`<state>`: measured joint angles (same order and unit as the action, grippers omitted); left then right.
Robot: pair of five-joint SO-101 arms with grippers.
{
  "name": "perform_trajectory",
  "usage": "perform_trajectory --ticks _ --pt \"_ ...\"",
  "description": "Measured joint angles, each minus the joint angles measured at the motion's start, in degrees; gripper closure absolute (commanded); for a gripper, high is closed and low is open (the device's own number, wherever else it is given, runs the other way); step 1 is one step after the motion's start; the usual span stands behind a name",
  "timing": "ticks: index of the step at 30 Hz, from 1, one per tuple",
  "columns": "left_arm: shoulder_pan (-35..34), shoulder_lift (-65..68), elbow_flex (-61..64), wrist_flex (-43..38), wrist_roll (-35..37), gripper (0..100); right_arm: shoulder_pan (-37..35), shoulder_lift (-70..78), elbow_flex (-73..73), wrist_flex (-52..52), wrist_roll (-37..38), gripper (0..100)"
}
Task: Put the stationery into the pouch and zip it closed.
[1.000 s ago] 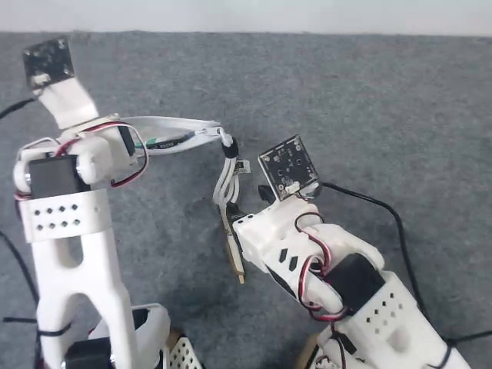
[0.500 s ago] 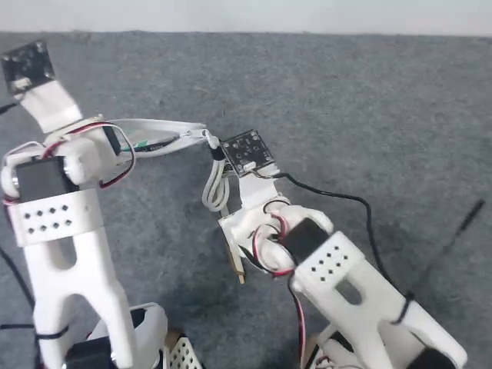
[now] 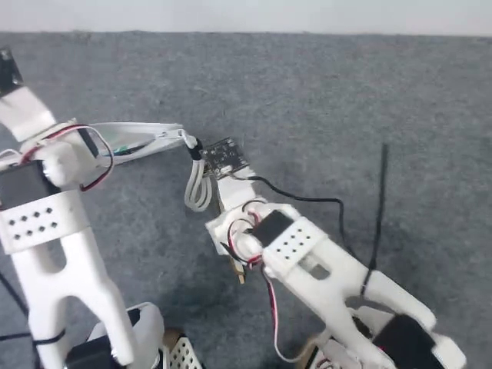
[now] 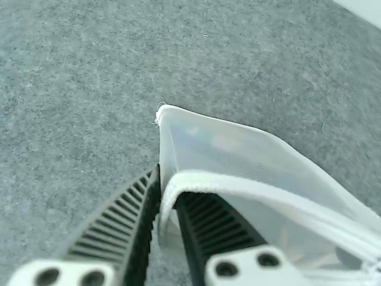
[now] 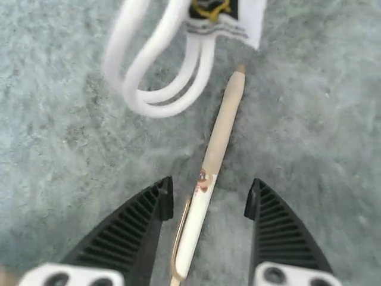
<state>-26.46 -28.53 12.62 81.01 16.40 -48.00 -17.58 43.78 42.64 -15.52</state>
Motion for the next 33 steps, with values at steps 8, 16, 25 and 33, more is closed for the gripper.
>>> perform_trajectory --ticks 8,16,25,33 --pt "-0.62 0.00 0.00 0.00 0.00 99 0.09 9.49 -4.04 -2.64 0.00 80.8" --pt "-4.75 0.00 0.00 0.00 0.00 99 2.46 20.75 -12.13 -2.64 0.00 81.3" --pt "-4.84 0.00 0.00 0.00 0.00 99 3.08 27.08 -16.53 -2.64 0.00 90.3" --pt "-4.84 0.00 0.00 0.00 0.00 99 4.13 28.75 -16.79 -2.64 0.00 90.8"
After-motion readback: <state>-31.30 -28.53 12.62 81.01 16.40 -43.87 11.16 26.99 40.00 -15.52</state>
